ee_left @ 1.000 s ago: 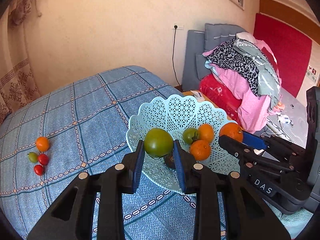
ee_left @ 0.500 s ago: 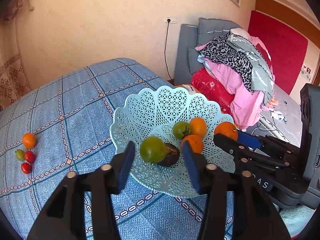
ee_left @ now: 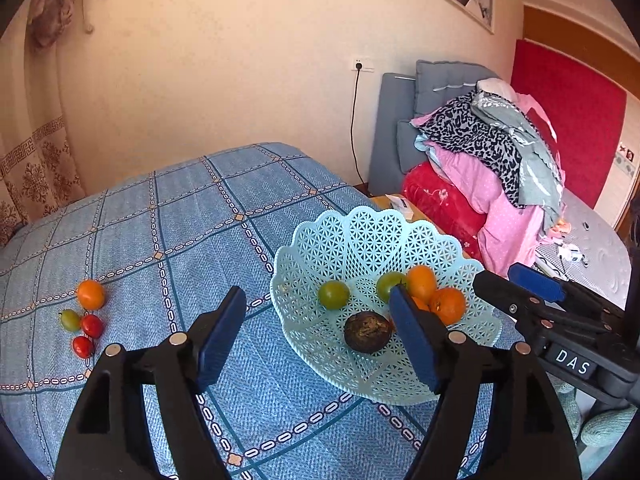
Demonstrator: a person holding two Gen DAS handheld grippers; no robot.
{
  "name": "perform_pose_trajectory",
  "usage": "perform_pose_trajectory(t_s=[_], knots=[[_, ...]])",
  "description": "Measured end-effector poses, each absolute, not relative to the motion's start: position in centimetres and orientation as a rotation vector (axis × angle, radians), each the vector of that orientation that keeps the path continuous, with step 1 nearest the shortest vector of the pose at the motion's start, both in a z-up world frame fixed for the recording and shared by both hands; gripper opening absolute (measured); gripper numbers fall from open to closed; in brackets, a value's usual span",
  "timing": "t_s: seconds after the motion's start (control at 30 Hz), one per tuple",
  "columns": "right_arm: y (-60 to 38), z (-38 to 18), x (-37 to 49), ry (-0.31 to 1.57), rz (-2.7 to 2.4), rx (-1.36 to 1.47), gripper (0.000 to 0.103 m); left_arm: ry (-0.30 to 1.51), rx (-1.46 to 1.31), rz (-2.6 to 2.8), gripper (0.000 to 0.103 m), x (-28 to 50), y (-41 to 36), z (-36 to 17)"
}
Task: Organize fruits
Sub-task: 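Open the left tool over the basket while the right tool releases the tangerine into it, then move both open tools back to the remaining tomatoes on the bed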
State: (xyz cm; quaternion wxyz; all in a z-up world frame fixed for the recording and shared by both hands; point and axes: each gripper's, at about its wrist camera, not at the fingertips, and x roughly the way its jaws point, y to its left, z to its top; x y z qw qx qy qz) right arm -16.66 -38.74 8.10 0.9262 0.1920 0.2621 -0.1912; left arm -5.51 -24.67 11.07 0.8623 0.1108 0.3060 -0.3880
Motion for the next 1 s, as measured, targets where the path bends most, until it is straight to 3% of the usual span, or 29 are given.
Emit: perform_pose_trajectory(t_s=[0.3, 1.0], knots=[[-37.2, 8.9, -16.4, 0.529, -0.357, 0.379, 0.065, 0.608, 0.198, -0.777, 0.085, -4.9, -22.8, 12.6], [-31.1, 9.7, -11.4, 0.524, -0.213, 0.302, 0.065, 0.576, 0.151, -0.579, 0.086, -0.6, -15.3, 14.7]])
